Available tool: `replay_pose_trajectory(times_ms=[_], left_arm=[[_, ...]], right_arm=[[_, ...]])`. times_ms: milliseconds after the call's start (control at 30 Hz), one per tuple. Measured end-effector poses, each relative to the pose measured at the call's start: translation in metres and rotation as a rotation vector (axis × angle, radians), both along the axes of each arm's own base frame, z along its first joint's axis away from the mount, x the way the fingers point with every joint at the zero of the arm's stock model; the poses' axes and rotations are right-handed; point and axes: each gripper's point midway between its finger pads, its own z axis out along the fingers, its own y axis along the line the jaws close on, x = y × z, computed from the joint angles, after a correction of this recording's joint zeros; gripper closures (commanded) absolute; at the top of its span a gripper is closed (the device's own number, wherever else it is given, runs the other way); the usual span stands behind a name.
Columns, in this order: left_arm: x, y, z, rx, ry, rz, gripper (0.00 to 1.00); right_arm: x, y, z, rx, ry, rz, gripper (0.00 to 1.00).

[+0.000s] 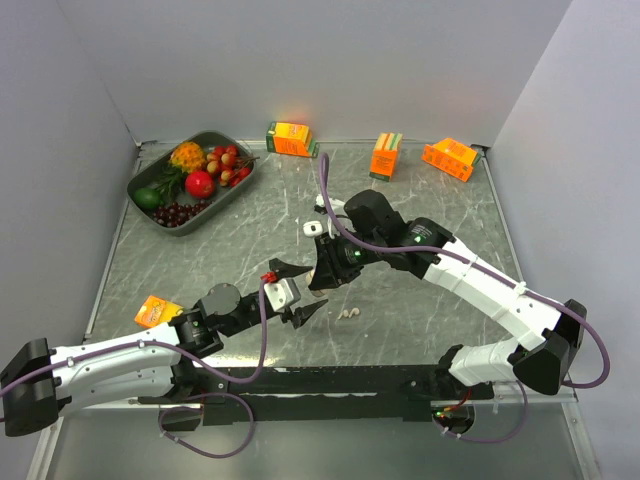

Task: Insert the wireless bluetooth earbuds into the charging case
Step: Pick up the charging case at the center of the board, then open the charging case.

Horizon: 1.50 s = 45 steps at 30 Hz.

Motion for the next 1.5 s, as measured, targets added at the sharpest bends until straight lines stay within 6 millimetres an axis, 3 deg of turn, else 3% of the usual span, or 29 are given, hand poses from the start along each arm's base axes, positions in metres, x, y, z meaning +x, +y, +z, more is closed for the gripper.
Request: replay_pose_trajectory(times_ms=[167,333,467,533,600,633,667,733,767,867,967,1100,1500], left_arm=[[0.0,-0.001,0.001,-0.006,0.009,-0.001,0.26],[0.002,-0.003,-0.002,0.0,0.024,0.003,0.51],[0.002,-0.004,-0.003,-0.001,0.031,0.004,0.55],[0.002,-0.004,-0.002,-0.002,0.032,0.004,0.73],[0.002,-0.004,-0.002,-0.002,0.032,0.004,0.99],[0.002,-0.004,-0.002,-0.002,0.033,0.005,0.99],[0.002,-0.004,-0.003,-0.002,0.033,0.005,0.99],[0.002,-0.003,-0.003,-0.002,0.033,0.007,0.99],[0.002,-0.003,-0.003,-0.002,0.033,0.008,0.99],[0.002,-0.003,-0.002,-0.004,0.034,0.008,0.99],[0.002,-0.004,0.0,-0.011,0.032,0.007,0.99],[0.002,-0.004,0.0,-0.012,0.032,0.008,0.99],[0.001,-0.004,0.001,-0.023,0.047,0.006,0.99]], right_arm=[[0.0,0.001,0.001,0.004,0.001,-0.002,1.0],[0.001,0.002,0.001,0.009,0.002,-0.003,1.0],[0.0,0.001,0.001,0.007,0.003,-0.004,1.0],[0.0,0.001,0.001,0.007,0.004,-0.004,1.0],[0.0,0.001,0.001,0.007,0.004,-0.004,1.0],[0.0,0.001,0.001,0.007,0.004,-0.004,1.0],[0.0,0.001,0.001,0.007,0.004,-0.004,0.92],[0.001,0.002,0.001,0.008,0.004,-0.005,0.71],[0.001,0.002,0.0,0.008,0.005,-0.006,0.55],[0.001,0.002,0.001,0.01,0.007,-0.014,0.38],[0.004,0.003,0.004,0.02,-0.002,-0.03,0.29],[0.007,0.0,0.008,0.023,-0.023,-0.055,0.25],[0.024,-0.01,0.009,-0.017,-0.101,-0.138,0.24]])
